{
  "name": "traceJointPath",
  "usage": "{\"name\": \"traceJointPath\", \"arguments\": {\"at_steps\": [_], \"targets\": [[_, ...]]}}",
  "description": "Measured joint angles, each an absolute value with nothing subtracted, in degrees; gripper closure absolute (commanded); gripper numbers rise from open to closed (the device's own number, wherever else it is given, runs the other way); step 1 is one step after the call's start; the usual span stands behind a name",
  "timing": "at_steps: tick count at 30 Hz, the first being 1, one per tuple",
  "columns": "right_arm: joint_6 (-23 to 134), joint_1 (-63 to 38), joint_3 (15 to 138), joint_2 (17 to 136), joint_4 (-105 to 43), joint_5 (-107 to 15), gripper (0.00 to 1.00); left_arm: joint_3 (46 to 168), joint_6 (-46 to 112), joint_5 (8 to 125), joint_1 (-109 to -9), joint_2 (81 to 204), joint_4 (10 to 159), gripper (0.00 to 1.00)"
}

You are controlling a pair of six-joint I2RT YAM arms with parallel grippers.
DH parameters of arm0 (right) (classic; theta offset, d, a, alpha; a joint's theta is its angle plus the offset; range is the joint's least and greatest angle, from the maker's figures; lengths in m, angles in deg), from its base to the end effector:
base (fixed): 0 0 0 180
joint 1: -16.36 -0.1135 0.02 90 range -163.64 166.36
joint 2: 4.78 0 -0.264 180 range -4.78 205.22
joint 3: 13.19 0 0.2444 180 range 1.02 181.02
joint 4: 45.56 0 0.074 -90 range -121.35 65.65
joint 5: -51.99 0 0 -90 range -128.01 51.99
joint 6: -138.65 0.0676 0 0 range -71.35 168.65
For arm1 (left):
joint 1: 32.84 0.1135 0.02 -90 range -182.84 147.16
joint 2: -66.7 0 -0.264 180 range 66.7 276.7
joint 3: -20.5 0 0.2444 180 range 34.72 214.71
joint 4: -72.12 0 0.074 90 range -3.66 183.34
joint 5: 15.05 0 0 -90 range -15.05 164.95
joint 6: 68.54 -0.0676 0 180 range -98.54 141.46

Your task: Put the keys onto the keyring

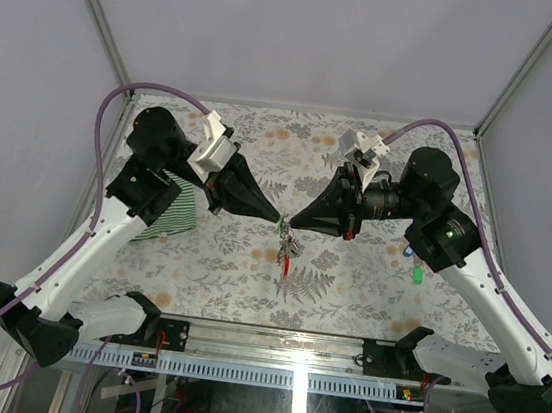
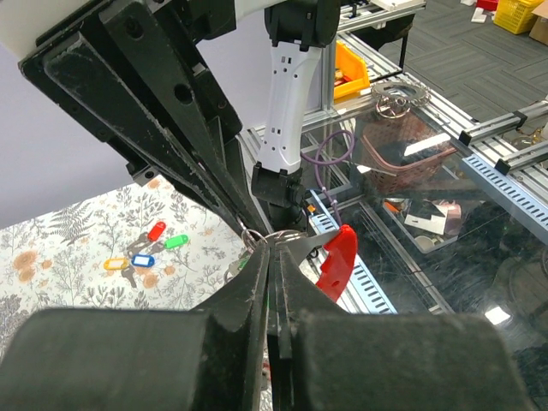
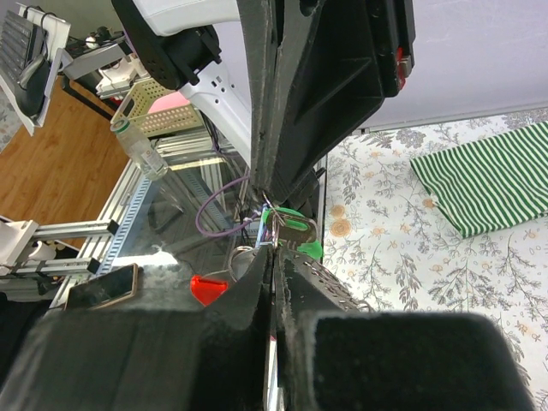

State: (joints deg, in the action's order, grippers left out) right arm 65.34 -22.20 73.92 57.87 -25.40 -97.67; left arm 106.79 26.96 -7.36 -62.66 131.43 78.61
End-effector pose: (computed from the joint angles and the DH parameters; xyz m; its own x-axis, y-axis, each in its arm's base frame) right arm 0.1427 0.1884 0.4573 -0.2275 0.0041 -0.9738 -0.9631 -0.1489 0.2244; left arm 0.1530 -0.1649 0.4636 0.1386 -0.0942 -0.9859 0.9143 -0.3705 0.1639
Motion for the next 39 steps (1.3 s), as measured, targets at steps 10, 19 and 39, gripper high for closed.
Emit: {"name": "traceJointPath", "arguments": {"at_steps": [10, 19, 39], "targets": [[65.8, -22.2, 73.9, 58.0, -25.7, -97.7, 1.0, 107.2, 27.0, -7.9, -63.7, 132.0, 78.7, 1.0], [65.8, -22.2, 73.9, 58.0, -25.8, -98.6, 1.0, 107.2, 27.2, -8.3, -63.9, 132.1, 78.7, 1.0], [63.6, -22.2, 74.0, 57.0, -25.5, -96.7, 1.0, 107.4, 26.7, -8.3, -64.0, 132.4, 80.9, 1.0]]}}
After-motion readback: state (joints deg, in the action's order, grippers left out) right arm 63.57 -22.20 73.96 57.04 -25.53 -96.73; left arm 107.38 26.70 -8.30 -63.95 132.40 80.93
